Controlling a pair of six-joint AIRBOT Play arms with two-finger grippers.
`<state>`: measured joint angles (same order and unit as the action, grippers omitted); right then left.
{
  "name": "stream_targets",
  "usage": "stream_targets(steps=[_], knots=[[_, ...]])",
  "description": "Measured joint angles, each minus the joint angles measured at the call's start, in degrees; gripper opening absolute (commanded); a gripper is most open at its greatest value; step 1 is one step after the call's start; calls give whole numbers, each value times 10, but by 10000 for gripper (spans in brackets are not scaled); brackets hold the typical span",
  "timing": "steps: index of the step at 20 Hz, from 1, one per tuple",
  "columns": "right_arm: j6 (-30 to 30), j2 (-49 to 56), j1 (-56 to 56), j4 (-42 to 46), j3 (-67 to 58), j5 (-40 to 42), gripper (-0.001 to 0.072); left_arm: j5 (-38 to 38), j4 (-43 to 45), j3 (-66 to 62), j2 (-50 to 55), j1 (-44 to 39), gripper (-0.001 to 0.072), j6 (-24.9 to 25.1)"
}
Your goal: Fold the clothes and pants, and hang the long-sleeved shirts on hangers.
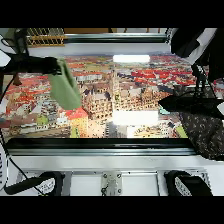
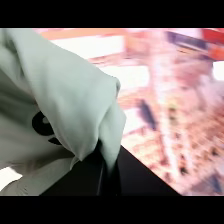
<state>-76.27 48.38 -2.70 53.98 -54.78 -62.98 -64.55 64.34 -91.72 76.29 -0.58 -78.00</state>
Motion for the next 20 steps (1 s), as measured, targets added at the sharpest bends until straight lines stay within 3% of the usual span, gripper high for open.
stream_targets(steps=[5,6,7,8,9,14,20], knots=[[0,0,0,-20,0,9,12,-27,3,-11,-26,-188,8,28],[0,0,0,-22,0,11,12,-34,3,-12,-18,-217,62,31],[0,0,0,-24,0,12,12,-42,4,-12,-6,-241,459,31],[0,0,0,-26,0,14,12,-44,5,-12,7,-259,643,30],[0,0,0,-26,0,15,12,-50,6,-13,22,-273,609,21],[0,0,0,-28,0,16,12,-54,27,23,66,-236,609,-71],[0,0,0,-28,0,17,12,-40,5,290,15,-146,609,-121]])
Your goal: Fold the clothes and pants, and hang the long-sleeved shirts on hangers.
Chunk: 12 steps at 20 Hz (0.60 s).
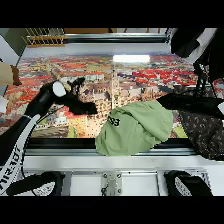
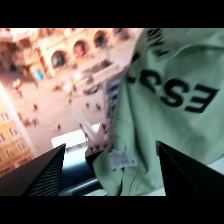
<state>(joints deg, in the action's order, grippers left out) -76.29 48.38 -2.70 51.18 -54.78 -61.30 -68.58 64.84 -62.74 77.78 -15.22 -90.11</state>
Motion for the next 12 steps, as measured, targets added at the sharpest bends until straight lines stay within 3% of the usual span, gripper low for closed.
stream_targets(steps=[5,10,11,12], knots=[[0,0,0,0,0,0,12,42,-31,176,-24,7,609,-4],[0,0,0,0,0,0,12,85,-79,195,14,-54,591,16],[-1,0,0,0,0,0,12,91,-82,184,25,-65,190,17],[-2,0,0,0,0,0,12,100,-82,170,39,-75,8,19]])
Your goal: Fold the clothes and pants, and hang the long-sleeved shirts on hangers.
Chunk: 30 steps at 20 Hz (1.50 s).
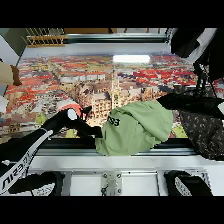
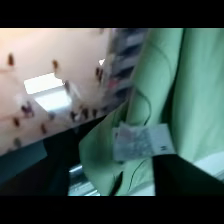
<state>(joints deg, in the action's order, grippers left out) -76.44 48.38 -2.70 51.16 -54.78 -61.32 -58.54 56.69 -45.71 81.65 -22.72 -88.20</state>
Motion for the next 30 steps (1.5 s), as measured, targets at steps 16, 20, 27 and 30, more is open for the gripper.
stream_targets(steps=[16,20,27,30], knots=[[0,0,0,0,0,0,12,-45,124,-214,-23,278,677,-24],[0,3,0,0,0,0,12,-18,82,-72,-47,292,677,-29],[0,9,0,0,0,0,12,92,-10,33,-54,238,595,-15],[-10,10,0,0,0,-1,12,130,-23,37,-45,205,596,-25]])
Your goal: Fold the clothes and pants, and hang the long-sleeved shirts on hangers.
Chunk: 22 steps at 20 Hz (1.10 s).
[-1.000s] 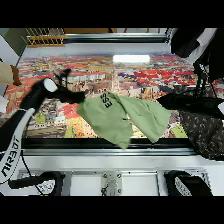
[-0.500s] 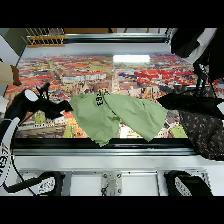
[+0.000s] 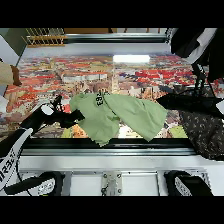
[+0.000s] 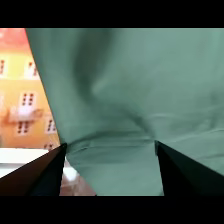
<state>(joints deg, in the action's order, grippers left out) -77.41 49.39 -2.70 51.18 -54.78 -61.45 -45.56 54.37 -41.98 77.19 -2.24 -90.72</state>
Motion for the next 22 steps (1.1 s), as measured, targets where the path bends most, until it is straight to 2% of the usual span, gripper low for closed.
stream_targets(steps=[4,5,6,7,11,14,15,16,17,18,19,22], knots=[[-4,0,0,0,0,0,12,2,-12,-15,23,-25,595,-8],[-4,0,0,1,0,0,12,-4,-16,-20,30,-28,441,-10],[-4,0,0,2,0,0,12,-7,-15,-24,35,-30,164,-10],[-5,0,0,2,0,0,12,-13,-8,-27,40,-32,7,-12],[-6,0,-8,8,1,-7,13,-26,-11,-49,30,-32,7,-5],[-41,0,-45,60,22,-33,23,-45,-13,-72,4,-22,7,15],[-61,0,-61,85,39,-42,167,-51,-13,-78,-4,-17,8,22],[-83,0,-80,107,65,-49,493,-56,-13,-83,-11,-14,8,29],[-99,1,-94,121,92,-55,651,-62,-13,-86,-16,-11,7,34],[-111,2,-106,129,124,-56,577,-65,-13,-87,-19,-10,7,38],[-121,4,-113,132,154,-53,459,-66,-13,-88,-21,-8,8,42],[-133,15,-110,103,240,-17,454,-68,-14,-90,-22,-6,7,47]])
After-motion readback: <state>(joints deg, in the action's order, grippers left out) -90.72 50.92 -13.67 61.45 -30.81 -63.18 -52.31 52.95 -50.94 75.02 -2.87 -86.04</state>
